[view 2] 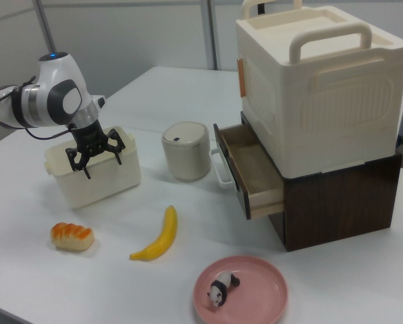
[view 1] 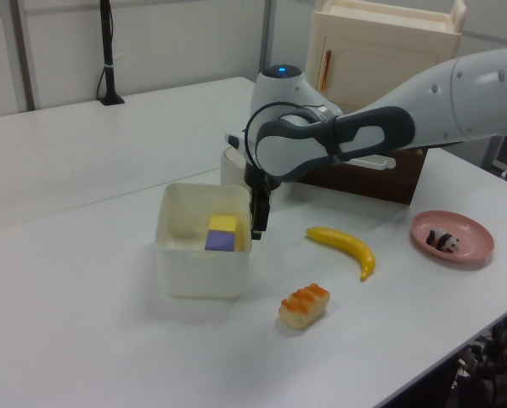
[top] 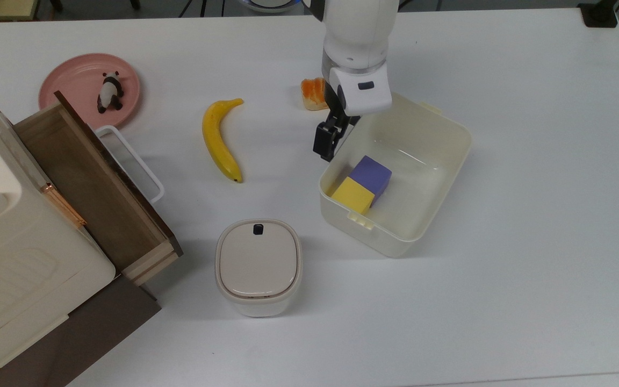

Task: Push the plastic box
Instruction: 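Push the cream plastic box across the table away from the banana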

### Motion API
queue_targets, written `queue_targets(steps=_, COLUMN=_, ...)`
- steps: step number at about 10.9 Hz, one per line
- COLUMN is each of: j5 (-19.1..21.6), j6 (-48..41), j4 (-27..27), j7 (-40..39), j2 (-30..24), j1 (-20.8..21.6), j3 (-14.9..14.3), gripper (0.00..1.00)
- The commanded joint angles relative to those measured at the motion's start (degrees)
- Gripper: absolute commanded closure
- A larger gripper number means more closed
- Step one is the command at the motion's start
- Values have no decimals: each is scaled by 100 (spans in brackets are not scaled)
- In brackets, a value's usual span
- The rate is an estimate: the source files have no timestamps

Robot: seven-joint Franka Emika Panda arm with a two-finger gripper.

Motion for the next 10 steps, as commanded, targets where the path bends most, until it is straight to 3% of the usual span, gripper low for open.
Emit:
queue_targets(steps=1, j5=-78, j6=71, j4=338, j7=161, j2=177, j1=162, j3=-21, gripper=0)
queue_targets(steps=5, j5=-95, j6=589, j4=453, j7=161, j2=238, j1=215, j3=93, gripper=0)
queue_targets(steps=10, j5=-113, j6=608, j4=778, j7=161, j2=432, j1=303, j3=102, gripper=0)
